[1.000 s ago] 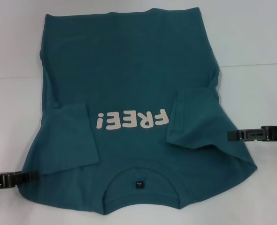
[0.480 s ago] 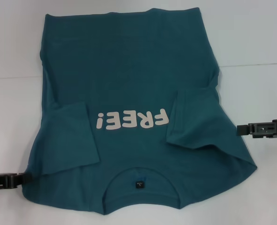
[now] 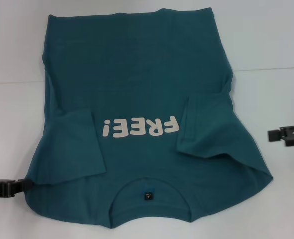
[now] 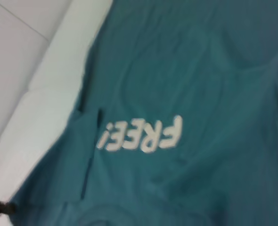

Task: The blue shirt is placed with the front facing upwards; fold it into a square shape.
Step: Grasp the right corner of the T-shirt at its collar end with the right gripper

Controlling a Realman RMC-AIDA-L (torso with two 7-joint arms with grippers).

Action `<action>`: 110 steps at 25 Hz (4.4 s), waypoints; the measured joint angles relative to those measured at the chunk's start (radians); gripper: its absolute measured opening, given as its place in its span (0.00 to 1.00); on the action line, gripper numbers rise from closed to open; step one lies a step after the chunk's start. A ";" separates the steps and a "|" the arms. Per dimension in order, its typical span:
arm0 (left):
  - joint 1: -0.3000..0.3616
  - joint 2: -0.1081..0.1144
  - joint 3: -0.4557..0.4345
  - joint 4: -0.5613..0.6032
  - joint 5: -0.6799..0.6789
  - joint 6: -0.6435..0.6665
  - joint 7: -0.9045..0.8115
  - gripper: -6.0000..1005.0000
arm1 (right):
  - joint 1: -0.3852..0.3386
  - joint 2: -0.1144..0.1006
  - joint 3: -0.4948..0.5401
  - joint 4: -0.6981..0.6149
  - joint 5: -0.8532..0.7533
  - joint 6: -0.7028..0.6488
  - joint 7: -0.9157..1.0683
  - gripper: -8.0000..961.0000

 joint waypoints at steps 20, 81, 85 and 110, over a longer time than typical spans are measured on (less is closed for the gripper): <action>-0.009 0.005 0.003 -0.025 0.001 0.031 0.008 0.05 | 0.088 0.037 -0.023 0.045 -0.297 0.072 0.057 0.97; -0.021 0.011 -0.002 -0.025 -0.001 0.030 0.012 0.04 | 0.103 0.055 0.007 0.209 -0.172 0.166 -0.001 0.97; -0.021 0.012 -0.002 -0.022 -0.001 0.030 0.015 0.04 | 0.093 0.051 0.025 0.209 -0.173 0.165 -0.002 0.97; -0.018 0.012 -0.002 -0.024 -0.002 0.040 0.018 0.05 | 0.102 0.069 0.018 0.220 -0.212 0.171 0.002 0.97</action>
